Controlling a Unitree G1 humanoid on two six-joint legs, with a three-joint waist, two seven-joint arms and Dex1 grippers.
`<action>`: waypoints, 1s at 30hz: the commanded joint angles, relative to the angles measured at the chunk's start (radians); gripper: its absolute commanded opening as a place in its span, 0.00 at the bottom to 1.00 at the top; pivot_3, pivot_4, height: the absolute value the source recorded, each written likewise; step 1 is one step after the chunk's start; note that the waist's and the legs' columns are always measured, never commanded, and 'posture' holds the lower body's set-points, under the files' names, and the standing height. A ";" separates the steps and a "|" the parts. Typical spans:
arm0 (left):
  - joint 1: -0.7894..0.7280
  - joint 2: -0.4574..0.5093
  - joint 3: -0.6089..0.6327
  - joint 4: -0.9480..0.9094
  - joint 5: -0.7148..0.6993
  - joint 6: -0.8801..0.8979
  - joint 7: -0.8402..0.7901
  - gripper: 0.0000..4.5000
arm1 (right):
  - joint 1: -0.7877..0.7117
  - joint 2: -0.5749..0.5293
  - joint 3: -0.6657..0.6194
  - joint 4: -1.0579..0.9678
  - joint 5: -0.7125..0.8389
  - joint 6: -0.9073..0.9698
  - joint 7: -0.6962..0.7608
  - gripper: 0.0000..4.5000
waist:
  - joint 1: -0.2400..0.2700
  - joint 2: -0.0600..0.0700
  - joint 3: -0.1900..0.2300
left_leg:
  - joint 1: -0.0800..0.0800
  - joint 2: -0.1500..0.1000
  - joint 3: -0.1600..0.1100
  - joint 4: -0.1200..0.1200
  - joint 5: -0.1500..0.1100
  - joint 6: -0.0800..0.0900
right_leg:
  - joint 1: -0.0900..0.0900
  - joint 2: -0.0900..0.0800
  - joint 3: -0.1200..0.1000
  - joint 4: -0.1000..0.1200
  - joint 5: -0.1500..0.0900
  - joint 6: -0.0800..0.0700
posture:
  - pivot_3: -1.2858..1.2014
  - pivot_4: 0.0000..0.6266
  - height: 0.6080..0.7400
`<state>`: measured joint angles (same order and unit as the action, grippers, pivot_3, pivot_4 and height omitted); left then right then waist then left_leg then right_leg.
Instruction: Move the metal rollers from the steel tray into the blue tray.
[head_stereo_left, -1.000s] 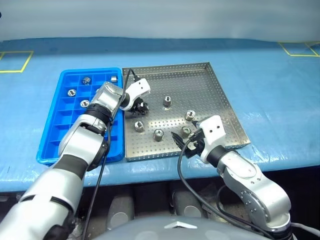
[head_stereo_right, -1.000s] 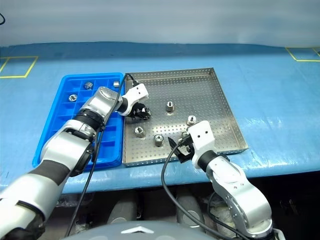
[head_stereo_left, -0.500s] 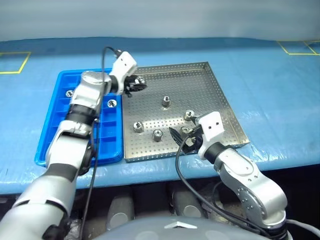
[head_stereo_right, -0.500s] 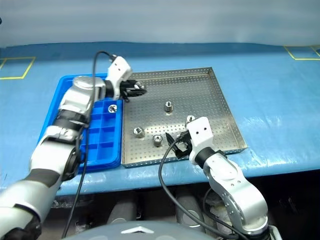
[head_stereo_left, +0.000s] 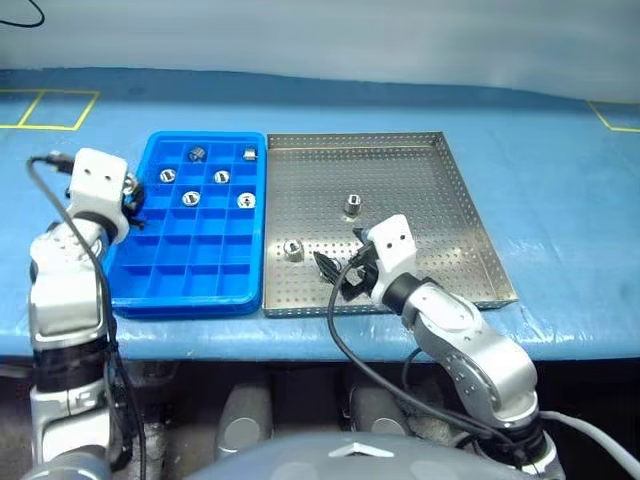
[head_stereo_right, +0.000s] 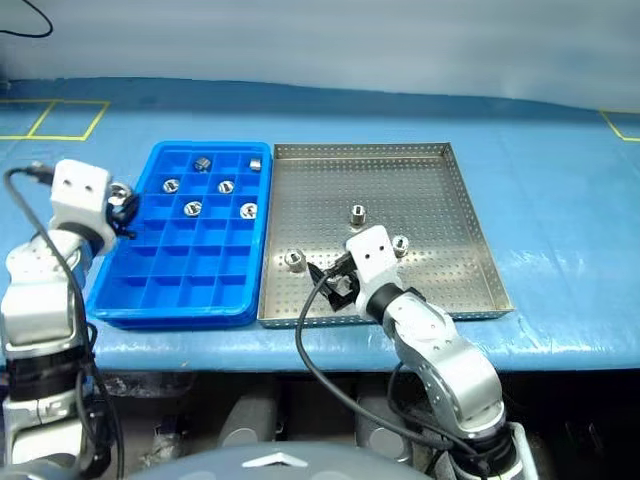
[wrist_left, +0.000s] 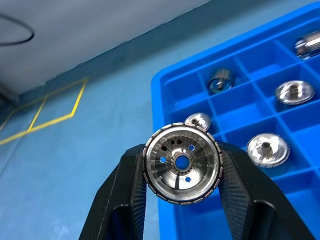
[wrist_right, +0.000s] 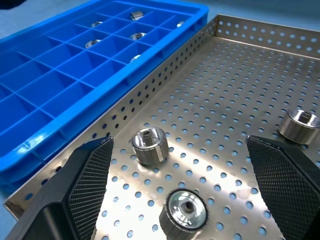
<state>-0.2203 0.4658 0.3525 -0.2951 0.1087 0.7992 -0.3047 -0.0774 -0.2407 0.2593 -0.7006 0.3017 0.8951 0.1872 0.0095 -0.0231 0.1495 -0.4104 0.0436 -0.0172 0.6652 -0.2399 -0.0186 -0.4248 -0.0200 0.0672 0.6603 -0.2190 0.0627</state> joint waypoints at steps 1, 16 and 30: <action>0.023 -0.034 0.031 -0.053 -0.017 -0.023 0.054 0.39 | -0.019 -0.001 0.005 -0.003 -0.002 -0.025 0.017 1.00 | 0.009 0.000 0.000 | 0.000 0.000 0.000 0.000 0.000 0.000 | 0.000 0.000 0.000 0.000 0.000 0.000 | 0.57 0.24 1.00; 0.008 -0.028 -0.039 0.075 -0.032 -0.135 0.099 0.39 | 0.021 -0.001 0.001 -0.031 -0.008 -0.008 0.015 1.00 | 0.011 -0.001 0.000 | 0.000 0.000 0.000 -0.001 0.001 -0.001 | 0.000 0.000 0.000 0.000 0.000 -0.002 | 0.55 0.24 1.00; -0.038 -0.002 -0.119 0.168 -0.034 -0.130 0.116 0.39 | 0.047 0.008 0.000 -0.049 -0.010 -0.005 -0.011 1.00 | 0.002 -0.001 0.000 | 0.000 0.000 0.000 -0.002 0.001 -0.001 | 0.000 0.000 0.000 -0.001 -0.001 -0.001 | 0.55 0.24 1.00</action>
<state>-0.2396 0.4454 0.2375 -0.1165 0.0730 0.6834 -0.1830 -0.0298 -0.2375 0.2687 -0.7119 0.2927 0.8987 0.1798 0.0116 -0.0238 0.1494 -0.4102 0.0438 -0.0170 0.6636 -0.2393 -0.0192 -0.4254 -0.0198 0.0670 0.6597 -0.2196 0.0616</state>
